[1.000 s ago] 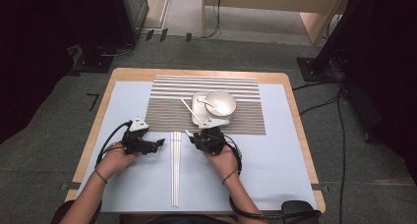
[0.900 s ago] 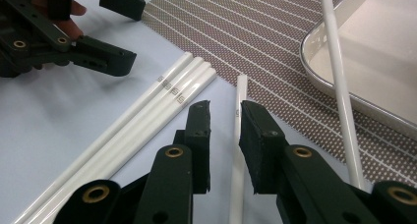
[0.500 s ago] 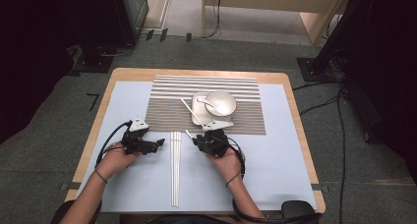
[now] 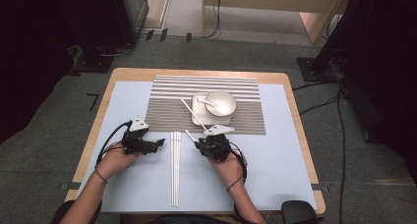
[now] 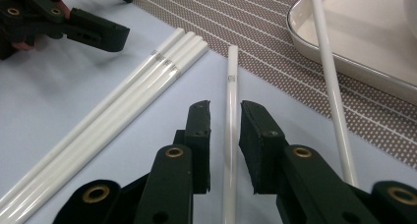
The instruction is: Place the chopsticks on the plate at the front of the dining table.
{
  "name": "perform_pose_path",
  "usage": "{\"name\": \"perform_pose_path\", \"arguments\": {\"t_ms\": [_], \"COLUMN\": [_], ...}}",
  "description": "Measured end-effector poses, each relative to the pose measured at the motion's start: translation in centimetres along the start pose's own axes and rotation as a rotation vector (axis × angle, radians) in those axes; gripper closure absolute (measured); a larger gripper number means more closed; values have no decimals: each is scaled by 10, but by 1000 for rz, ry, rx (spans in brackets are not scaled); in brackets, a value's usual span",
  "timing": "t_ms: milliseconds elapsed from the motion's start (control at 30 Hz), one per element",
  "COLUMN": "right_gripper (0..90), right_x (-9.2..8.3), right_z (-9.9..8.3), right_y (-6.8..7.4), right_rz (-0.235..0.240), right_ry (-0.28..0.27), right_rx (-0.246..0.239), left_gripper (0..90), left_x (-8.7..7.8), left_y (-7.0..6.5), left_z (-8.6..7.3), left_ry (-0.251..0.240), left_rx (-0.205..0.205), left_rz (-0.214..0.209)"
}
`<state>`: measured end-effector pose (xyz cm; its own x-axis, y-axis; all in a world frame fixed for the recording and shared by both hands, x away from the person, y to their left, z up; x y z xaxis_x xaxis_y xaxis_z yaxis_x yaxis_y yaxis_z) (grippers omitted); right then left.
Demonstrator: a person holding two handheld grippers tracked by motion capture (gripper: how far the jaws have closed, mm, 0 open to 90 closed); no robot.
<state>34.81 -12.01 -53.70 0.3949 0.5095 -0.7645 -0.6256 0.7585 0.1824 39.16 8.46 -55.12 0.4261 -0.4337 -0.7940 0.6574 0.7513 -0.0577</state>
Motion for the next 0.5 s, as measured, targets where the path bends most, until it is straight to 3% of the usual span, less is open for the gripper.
{"name": "perform_pose_path", "arguments": {"t_ms": [500], "right_gripper": [737], "right_x": [-6], "right_z": [-15], "right_y": [-1], "right_rz": [-35], "right_ry": [-15], "right_rx": [-2], "left_gripper": [147], "left_x": [0], "left_y": [0], "left_z": [0], "left_ry": [0], "left_rx": [1], "left_rz": [1]}}
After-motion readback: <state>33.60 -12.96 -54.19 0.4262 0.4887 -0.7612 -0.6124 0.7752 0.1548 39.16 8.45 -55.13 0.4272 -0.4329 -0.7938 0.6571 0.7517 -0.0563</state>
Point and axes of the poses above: each handheld gripper's, and its own axes: x roughly forward along the jaws, z roughly out of its top, y roughly to its left, the point moved 8 cm from there along x, roughly forward along the jaws, and after that the axes turned 11 degrees about y, right-handed, at the moved point
